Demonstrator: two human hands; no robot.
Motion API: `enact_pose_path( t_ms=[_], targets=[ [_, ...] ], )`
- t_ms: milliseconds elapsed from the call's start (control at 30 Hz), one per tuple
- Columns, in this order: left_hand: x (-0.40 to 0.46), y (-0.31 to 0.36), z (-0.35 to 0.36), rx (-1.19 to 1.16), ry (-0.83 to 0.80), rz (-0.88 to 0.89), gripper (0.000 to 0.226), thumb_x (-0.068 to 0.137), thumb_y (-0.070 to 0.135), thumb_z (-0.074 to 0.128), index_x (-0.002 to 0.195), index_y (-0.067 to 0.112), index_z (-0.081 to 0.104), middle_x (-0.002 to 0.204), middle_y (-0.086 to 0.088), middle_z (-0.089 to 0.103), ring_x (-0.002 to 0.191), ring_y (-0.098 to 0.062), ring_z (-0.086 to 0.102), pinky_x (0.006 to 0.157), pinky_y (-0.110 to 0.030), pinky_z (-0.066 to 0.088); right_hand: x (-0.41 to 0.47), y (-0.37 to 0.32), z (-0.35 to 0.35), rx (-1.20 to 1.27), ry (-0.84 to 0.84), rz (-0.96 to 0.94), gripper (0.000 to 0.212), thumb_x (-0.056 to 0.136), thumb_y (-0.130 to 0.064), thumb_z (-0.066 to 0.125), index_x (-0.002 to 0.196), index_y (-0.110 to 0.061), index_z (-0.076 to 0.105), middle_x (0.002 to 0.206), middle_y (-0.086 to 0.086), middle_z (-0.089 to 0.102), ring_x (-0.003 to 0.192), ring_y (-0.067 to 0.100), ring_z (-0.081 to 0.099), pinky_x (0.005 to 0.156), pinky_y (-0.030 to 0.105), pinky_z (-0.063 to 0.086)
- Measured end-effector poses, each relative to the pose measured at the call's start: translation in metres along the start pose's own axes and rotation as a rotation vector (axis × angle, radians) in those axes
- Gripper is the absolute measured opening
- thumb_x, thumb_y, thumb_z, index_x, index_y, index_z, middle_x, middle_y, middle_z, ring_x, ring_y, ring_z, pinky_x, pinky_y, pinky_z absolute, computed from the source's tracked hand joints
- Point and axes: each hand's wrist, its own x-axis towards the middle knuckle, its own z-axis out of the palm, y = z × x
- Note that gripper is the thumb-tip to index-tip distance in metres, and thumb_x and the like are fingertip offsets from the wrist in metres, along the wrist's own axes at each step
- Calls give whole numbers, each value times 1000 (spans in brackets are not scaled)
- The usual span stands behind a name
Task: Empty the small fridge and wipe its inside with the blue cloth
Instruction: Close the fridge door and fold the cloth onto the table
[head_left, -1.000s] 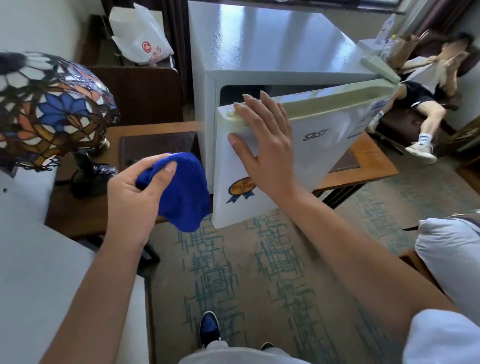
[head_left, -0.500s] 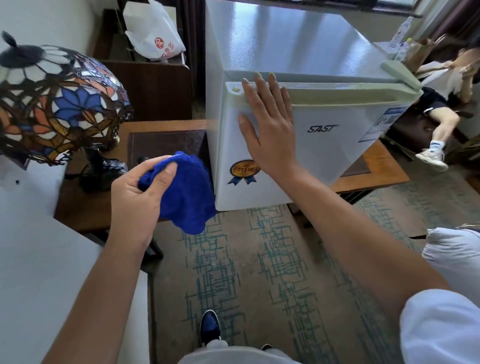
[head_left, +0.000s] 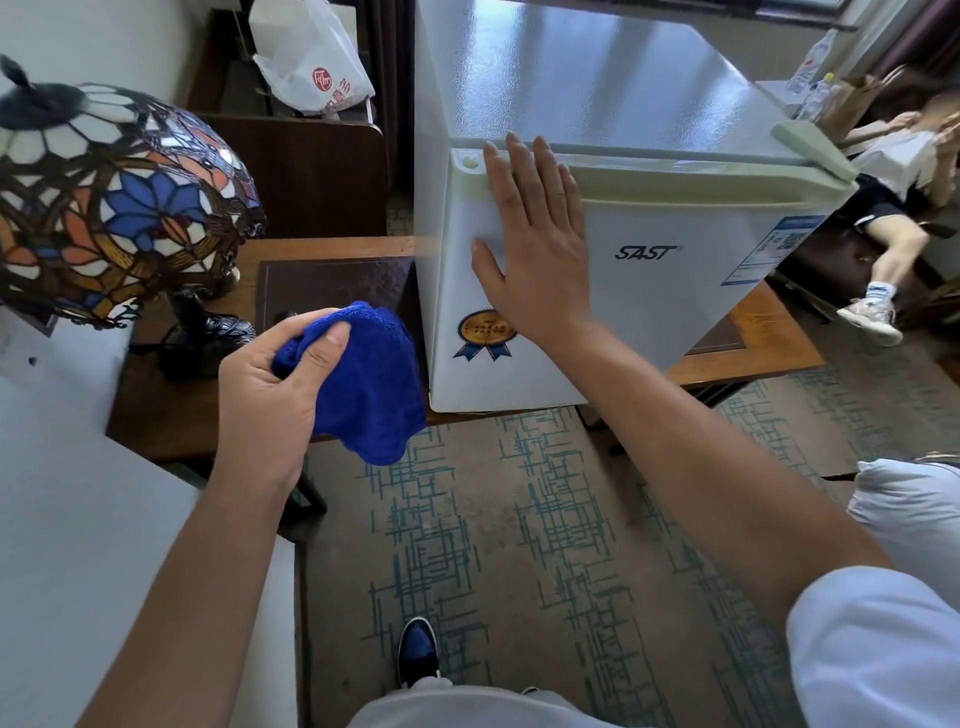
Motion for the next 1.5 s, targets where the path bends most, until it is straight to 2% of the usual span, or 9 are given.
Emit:
enact_pose_path(
  t_ms=[200,433,633,833,1033,1133,1267,1367,1500],
  targets=[
    [-4,3,6,1,-13,20,18,96,27,68,102,40,79,99,11,78,106,-22,71,97,-56,57,1,-2,-6,17,-29,15,77,88,-24,60,160,-10,35,167,14,34,158,37,24,130,49,15],
    [-14,19,13,16,-39,74,15,95,29,66,106,34,76,100,12,78,107,-19,70,95,-43,57,7,1,-26,180,-240,56,74,93,-28,59,160,-12,34,169,14,27,160,36,14,131,46,9],
    [-26,38,25,30,-75,145,22,97,21,64,100,40,75,95,20,76,98,-4,70,83,-18,58,-7,-20,-73,550,-318,170,59,96,-27,64,151,-16,47,164,6,38,153,24,33,123,42,33],
    [-40,56,37,14,-183,184,19,95,26,63,103,37,76,99,12,76,99,-11,70,78,-22,59,-57,-26,-115,892,-723,255,44,107,-38,52,149,-23,50,147,2,59,132,15,59,110,42,51],
    [-63,67,58,117,-260,193,18,94,21,62,108,26,73,97,17,77,96,-7,70,75,-16,57,-99,-2,-149,1195,-860,331,50,102,-50,50,140,-19,58,126,3,70,116,19,69,101,49,58],
    [-79,73,72,127,-308,201,18,92,22,61,106,25,72,95,18,77,93,-4,71,74,-14,56,-119,11,-163,1240,-843,314,47,92,-49,68,129,-20,62,118,8,72,110,25,71,97,52,59],
    [-95,72,90,193,-368,145,17,93,22,64,107,21,75,100,6,77,99,-13,72,79,-25,61,-148,27,-182,1171,-743,289,29,88,-38,79,96,-16,61,82,-6,58,73,15,56,66,40,47],
    [-114,72,104,187,-394,111,15,93,19,65,104,14,75,93,5,78,91,-11,73,73,-22,59,-169,39,-199,1203,-653,321,23,88,-29,79,84,-20,58,72,-11,50,66,14,45,63,32,36],
    [-145,70,123,152,-393,49,15,93,22,66,99,10,73,81,6,73,77,-8,69,64,-18,55,-195,51,-222,1284,-540,399,21,87,-19,77,85,-22,57,74,-6,53,68,16,47,64,36,39]
  ],
)
